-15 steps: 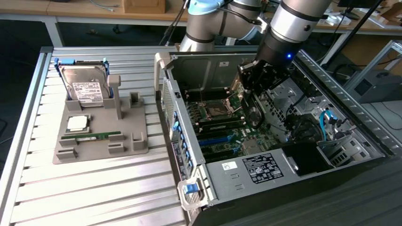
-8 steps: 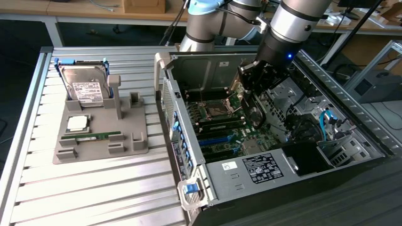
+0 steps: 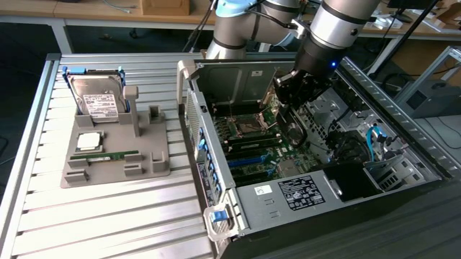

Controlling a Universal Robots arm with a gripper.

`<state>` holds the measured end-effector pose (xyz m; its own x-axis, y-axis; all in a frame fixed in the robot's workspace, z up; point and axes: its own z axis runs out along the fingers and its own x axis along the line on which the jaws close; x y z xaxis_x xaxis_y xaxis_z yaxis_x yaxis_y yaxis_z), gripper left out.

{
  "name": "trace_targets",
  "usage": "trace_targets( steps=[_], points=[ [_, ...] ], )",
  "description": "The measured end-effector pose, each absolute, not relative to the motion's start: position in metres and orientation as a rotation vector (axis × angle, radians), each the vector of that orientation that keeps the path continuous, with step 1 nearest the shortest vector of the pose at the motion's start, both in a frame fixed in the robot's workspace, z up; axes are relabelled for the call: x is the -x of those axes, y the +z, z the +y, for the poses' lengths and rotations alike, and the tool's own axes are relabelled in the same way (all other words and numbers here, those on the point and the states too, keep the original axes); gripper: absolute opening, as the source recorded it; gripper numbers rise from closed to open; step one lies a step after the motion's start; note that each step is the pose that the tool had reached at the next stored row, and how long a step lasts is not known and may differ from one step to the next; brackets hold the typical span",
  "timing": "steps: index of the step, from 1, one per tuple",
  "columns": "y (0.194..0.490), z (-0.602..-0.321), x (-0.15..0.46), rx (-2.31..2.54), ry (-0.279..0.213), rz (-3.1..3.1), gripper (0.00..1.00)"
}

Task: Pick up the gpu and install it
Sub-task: 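Insert the gpu into the slot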

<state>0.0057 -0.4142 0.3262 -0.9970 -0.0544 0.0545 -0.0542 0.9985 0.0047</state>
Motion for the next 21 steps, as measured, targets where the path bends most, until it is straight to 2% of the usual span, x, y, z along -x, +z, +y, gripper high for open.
trace_targets(
  steps=[21],
  points=[
    [0.3262,-0.4142,-0.0057,-0.365,0.003,-3.065,0.27]
  ],
)
